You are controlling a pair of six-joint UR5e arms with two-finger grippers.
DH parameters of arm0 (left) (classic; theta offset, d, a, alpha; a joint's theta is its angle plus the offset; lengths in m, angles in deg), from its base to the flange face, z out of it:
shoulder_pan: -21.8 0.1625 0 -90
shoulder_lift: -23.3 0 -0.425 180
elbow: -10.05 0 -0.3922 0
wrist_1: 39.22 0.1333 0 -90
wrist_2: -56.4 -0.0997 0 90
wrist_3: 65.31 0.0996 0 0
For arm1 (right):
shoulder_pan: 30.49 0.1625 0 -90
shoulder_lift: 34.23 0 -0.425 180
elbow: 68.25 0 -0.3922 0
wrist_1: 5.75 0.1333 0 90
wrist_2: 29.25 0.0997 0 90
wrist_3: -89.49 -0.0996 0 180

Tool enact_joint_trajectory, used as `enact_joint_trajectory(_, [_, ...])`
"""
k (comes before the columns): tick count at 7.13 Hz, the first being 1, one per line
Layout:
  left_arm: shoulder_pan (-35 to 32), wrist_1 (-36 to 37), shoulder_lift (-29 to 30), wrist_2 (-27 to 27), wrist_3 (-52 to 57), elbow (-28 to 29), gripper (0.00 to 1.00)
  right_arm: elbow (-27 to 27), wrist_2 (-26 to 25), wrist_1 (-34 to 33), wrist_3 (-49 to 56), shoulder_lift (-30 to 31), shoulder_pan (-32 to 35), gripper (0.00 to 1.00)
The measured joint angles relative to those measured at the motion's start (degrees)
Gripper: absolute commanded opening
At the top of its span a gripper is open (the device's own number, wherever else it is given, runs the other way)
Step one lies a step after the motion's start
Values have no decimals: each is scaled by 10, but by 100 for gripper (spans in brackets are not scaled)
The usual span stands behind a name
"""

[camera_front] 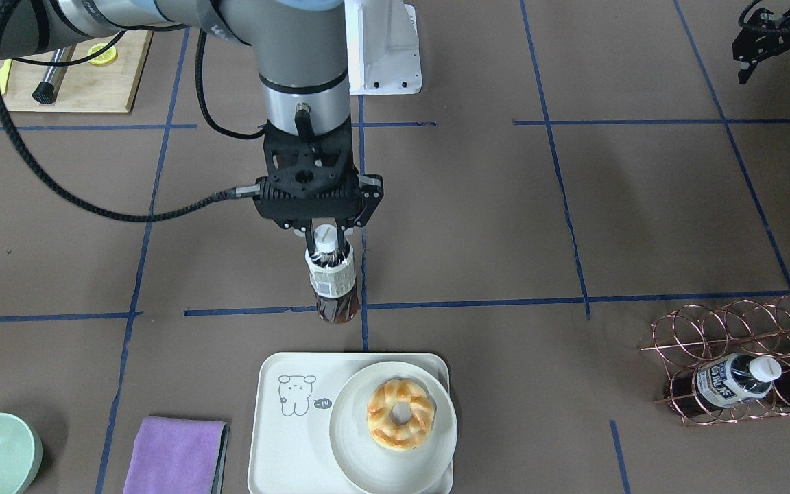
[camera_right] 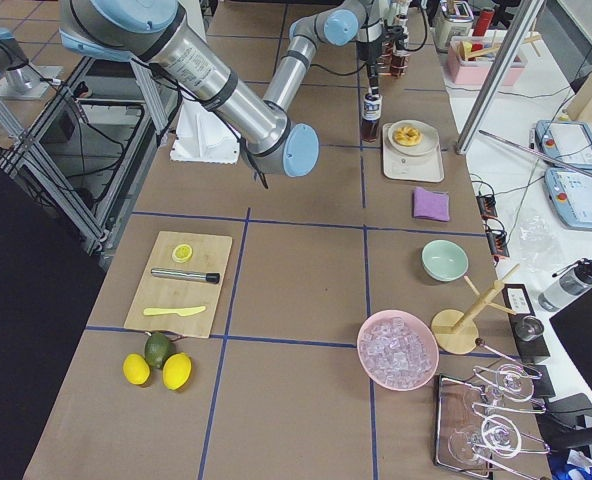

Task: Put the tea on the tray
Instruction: 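Lift the tea bottle with the right gripper and carry it to the white tray, then lower the tea bottle onto the tray beside the donut bowl and open the right gripper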

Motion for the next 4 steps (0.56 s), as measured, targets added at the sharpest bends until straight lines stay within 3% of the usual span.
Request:
enact_joint_trajectory(2, [0, 0, 1, 0, 0, -2, 100, -180, 57, 88, 35, -61, 55, 0])
enact_joint_trajectory(4, [0, -2, 0, 0, 0, -4, 100, -283, 109, 117, 77, -92, 97, 0])
